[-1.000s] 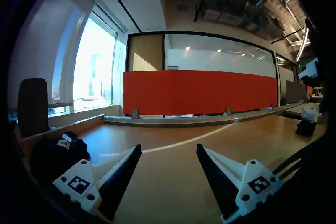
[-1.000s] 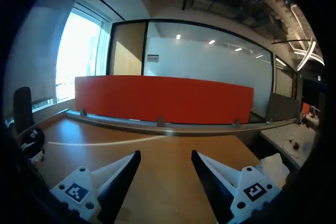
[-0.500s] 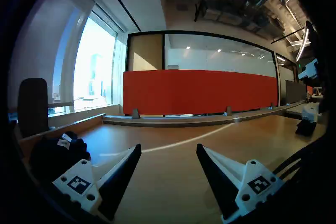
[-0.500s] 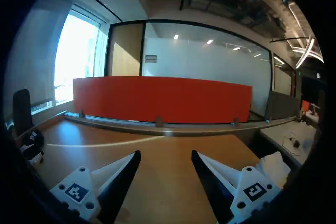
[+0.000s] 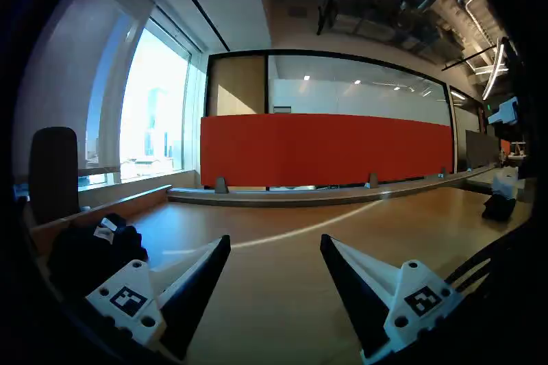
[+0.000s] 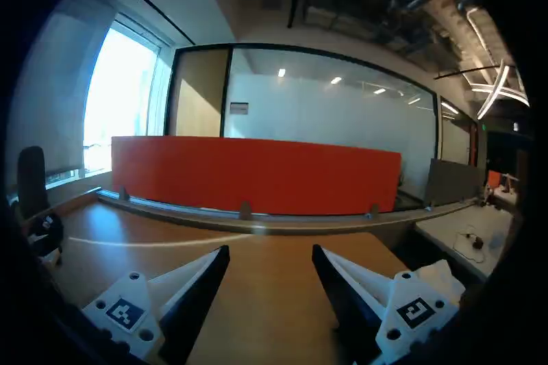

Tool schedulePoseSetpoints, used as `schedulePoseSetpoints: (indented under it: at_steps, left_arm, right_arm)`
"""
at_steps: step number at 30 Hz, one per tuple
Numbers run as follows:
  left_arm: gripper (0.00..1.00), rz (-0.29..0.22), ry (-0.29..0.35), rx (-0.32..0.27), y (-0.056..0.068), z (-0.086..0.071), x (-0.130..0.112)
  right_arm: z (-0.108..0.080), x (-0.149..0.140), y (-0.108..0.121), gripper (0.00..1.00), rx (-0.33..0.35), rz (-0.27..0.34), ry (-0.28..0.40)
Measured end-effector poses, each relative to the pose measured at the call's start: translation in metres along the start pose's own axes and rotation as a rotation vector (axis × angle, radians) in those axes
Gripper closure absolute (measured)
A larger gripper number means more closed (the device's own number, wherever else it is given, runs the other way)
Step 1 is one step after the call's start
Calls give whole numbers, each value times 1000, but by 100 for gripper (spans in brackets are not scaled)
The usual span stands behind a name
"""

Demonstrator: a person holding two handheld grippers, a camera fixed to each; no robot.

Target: Fold towel

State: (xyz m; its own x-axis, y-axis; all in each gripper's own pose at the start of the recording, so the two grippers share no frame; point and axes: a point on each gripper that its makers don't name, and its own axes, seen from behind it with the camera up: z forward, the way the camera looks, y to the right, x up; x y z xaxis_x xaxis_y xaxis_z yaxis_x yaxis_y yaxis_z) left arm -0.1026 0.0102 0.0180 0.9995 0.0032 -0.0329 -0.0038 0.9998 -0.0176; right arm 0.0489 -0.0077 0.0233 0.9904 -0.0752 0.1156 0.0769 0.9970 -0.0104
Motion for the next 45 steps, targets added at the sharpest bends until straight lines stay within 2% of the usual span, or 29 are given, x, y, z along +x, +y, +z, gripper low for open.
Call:
schedulePoseSetpoints:
  at_steps: [5, 9, 17, 29, 35, 45]
  left_arm:
    - [2, 0, 0, 0, 0, 1, -1]
    - [2, 0, 1, 0, 0, 1, -2]
    - [2, -1, 1, 0, 0, 1, -3]
    - [2, 0, 1, 0, 0, 1, -4]
    - [2, 0, 1, 0, 0, 1, -4]
    - [2, 0, 2, 1, 0, 1, -4]
  right_arm:
    - [1, 4, 9, 7, -6, 21, 32]
    - [1, -4, 17, 7, -11, 51, 46]
    - [-2, -36, 26, 7, -22, 95, 64]
    - [-2, -91, 25, 7, -15, 100, 93]
    - [1, -118, 23, 7, -10, 126, 91]
    - [3, -140, 23, 7, -4, 141, 97]
